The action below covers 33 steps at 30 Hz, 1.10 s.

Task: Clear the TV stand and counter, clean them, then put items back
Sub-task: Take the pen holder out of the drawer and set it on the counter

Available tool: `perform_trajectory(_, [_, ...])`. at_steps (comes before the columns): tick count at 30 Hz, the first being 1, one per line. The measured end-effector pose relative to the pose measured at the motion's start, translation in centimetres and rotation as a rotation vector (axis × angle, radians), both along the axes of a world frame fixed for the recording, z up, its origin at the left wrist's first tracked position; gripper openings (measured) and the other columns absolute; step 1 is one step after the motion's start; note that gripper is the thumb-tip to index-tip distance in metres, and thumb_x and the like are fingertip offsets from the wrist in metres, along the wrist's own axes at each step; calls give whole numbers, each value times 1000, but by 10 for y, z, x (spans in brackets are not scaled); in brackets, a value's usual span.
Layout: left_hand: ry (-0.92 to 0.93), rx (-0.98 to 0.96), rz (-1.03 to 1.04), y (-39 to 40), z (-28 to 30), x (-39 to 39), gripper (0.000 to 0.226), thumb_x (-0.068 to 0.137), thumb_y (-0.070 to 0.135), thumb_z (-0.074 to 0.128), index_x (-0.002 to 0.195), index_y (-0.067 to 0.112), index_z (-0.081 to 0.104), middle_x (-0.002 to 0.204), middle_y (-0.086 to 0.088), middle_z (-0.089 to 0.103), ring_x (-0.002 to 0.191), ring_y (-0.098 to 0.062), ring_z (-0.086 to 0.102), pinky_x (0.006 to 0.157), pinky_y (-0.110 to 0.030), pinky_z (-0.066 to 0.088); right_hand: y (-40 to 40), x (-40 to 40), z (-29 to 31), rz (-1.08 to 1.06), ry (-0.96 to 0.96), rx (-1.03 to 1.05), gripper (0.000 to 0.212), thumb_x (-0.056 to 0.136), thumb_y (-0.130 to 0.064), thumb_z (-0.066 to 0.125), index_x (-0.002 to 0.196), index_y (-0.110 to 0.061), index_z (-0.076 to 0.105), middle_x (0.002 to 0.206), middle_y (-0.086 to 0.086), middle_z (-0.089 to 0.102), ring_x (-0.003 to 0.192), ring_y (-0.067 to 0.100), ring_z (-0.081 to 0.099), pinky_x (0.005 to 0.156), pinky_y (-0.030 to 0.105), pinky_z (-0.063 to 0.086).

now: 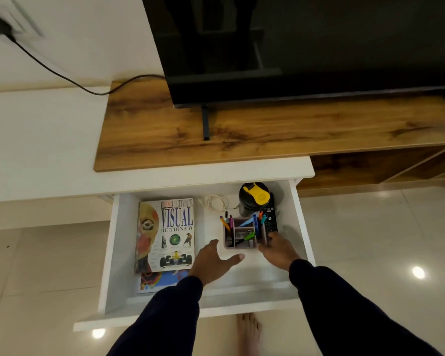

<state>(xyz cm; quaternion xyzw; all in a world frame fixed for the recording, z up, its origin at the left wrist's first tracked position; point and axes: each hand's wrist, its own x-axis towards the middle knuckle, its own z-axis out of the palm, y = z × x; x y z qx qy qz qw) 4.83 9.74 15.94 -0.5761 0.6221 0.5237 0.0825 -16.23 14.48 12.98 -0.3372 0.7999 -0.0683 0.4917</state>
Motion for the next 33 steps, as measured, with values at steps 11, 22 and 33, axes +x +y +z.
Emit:
perform_trajectory(11, [338,203,353,-18,-87,-39,58,66,26,94,117,25,66,110,8,75,103,-9,70,87,-24,54,-33,-10,-72,-164,-87,5,24,89,-14,63,107,-29,68,102,-3,72,103,22,68,98,40,55])
perform_trajectory(22, [347,155,416,-17,23,31,51,71,27,91,118,27,69,108,10,76,101,-4,70,81,-16,53,-19,67,39,-168,-147,-99,25,91,-21,66,115,-28,70,102,-7,73,86,4,64,67,6,43])
perform_trajectory(33, [230,-118,408,-128,216,135,42,62,54,90,94,29,77,85,7,78,78,-14,75,76,-43,62,-127,146,214,-51,-135,-351,15,93,-29,64,106,-28,71,92,-11,72,85,10,67,65,17,46])
